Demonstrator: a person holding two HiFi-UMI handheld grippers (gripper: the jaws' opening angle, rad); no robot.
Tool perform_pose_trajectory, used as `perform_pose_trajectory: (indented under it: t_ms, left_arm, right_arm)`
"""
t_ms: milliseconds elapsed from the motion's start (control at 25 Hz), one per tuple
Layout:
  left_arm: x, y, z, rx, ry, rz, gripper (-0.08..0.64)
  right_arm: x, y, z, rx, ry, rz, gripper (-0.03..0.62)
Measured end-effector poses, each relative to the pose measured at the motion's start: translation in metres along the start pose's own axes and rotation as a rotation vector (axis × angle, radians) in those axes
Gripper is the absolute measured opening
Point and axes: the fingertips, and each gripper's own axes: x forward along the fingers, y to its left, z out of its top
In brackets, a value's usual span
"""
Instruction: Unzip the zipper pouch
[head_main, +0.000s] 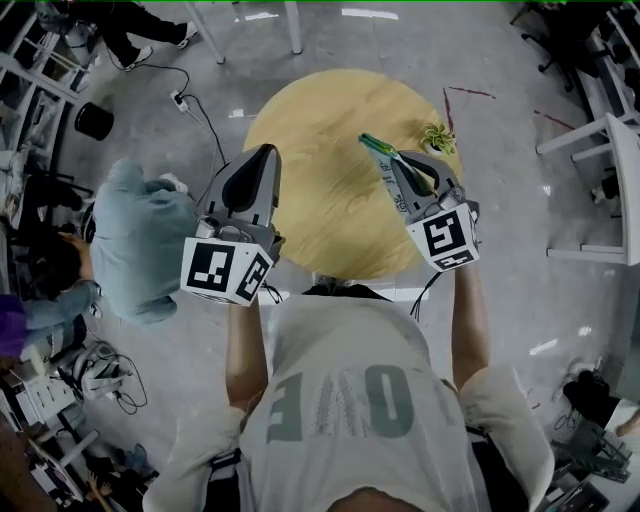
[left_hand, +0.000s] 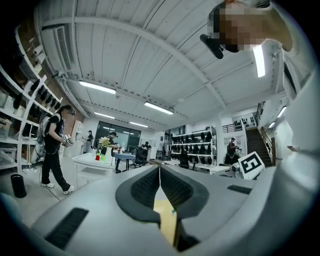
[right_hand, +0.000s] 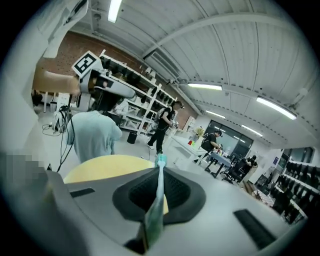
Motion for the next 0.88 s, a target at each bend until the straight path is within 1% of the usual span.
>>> perform_pose_trajectory:
  t_ms: [160, 360, 560, 640, 720, 880]
  left_arm:
    - [-0.002, 0.001, 0.0, 0.011, 0.011, 0.03, 0.031]
    - [0.0, 0.002, -0.004, 0.043, 0.037, 0.07, 0.029]
    - [-0.006, 0.002, -0.007, 0.054, 0.05, 0.088, 0.029]
    - [-0.007, 0.0, -0.007, 0.059, 0.054, 0.092, 0.029]
    - [-0.008, 0.0, -0.008, 0.061, 0.057, 0.097, 0.029]
    - [-0.014, 0.004, -0.009, 0.06, 0.067, 0.121, 0.029]
  right_arm:
    - [0.02, -0.003, -0.019, -0.11, 0.073, 0.012, 0.032]
    - [0.04, -0.002, -0.042, -0.239, 0.147, 0.037, 0.032]
    - [0.056, 0.012, -0.058, -0.375, 0.218, 0.038, 0.033]
    - [0.062, 0.02, -0.063, -0.394, 0.233, 0.045, 0.033]
    - [0.067, 0.028, -0.067, -0.393, 0.243, 0.054, 0.033]
    - [0.076, 0.049, -0.068, -0.353, 0.24, 0.077, 0.034]
